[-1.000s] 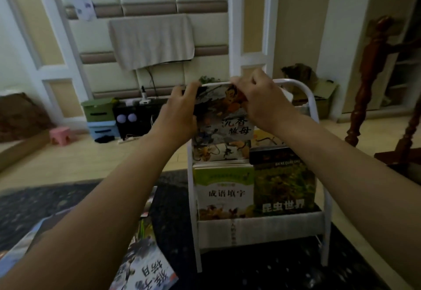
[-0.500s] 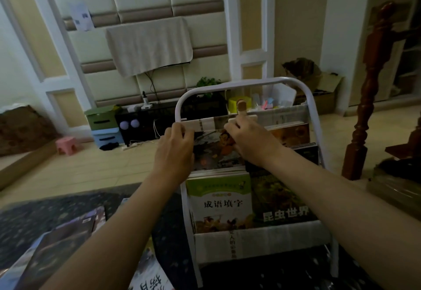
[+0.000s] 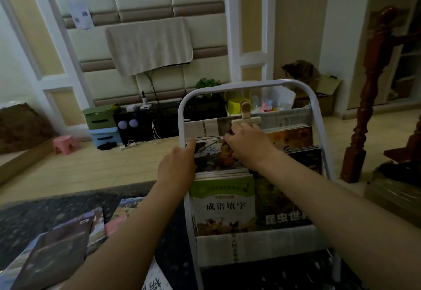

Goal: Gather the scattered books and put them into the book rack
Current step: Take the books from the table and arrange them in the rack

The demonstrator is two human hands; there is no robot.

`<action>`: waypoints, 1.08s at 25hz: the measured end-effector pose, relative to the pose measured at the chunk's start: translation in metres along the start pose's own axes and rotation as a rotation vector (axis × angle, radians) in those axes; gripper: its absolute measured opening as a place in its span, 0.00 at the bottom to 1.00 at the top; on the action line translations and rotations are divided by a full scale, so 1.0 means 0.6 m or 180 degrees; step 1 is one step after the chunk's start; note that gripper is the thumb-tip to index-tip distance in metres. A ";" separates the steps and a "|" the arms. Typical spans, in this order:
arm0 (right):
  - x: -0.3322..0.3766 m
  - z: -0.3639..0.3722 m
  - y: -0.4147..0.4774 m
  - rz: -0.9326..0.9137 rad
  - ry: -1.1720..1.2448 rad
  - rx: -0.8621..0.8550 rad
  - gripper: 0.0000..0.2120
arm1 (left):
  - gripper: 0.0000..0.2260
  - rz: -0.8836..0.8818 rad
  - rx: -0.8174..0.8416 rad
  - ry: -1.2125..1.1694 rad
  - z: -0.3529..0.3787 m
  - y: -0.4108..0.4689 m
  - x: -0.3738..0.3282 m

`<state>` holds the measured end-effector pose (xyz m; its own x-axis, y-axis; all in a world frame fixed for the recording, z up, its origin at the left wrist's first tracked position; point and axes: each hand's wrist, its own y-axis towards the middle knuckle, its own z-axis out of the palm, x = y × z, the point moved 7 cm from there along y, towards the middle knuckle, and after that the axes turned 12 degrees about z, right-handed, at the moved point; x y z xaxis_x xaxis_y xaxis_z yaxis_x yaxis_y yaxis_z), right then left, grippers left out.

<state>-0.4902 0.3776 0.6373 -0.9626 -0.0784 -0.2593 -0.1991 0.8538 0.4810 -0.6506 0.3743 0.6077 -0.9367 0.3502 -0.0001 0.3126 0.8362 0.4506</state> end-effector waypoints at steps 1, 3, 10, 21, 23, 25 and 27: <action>-0.001 0.001 -0.001 0.0021 0.0001 0.0018 0.16 | 0.29 0.0010 -0.0010 -0.0072 0.002 0.000 0.002; 0.000 0.002 -0.003 0.0055 0.0034 0.0033 0.17 | 0.28 -0.0001 0.0024 -0.0233 0.005 -0.001 0.004; 0.011 -0.013 -0.016 0.0368 0.0470 0.0243 0.20 | 0.31 0.0098 0.0287 -0.1105 -0.022 -0.025 0.029; 0.368 0.010 -0.128 -0.0334 0.2188 0.0932 0.16 | 0.28 -0.0565 0.0605 -0.1334 0.086 -0.308 0.230; 0.416 0.082 -0.161 -0.0158 0.1922 0.1938 0.21 | 0.29 -0.0785 0.1010 -0.1339 0.149 -0.373 0.260; 0.447 0.150 -0.199 0.0099 0.1682 0.2754 0.27 | 0.31 -0.0932 0.1308 -0.1130 0.204 -0.431 0.289; 0.464 0.199 -0.235 0.0371 0.1542 0.3309 0.36 | 0.32 -0.0931 0.1380 -0.0886 0.242 -0.466 0.304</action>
<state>-0.7080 0.2970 0.3972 -0.9796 0.0316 0.1984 -0.0735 0.8628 -0.5001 -0.8858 0.2655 0.3517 -0.9353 0.1276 -0.3301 0.1384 0.9903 -0.0093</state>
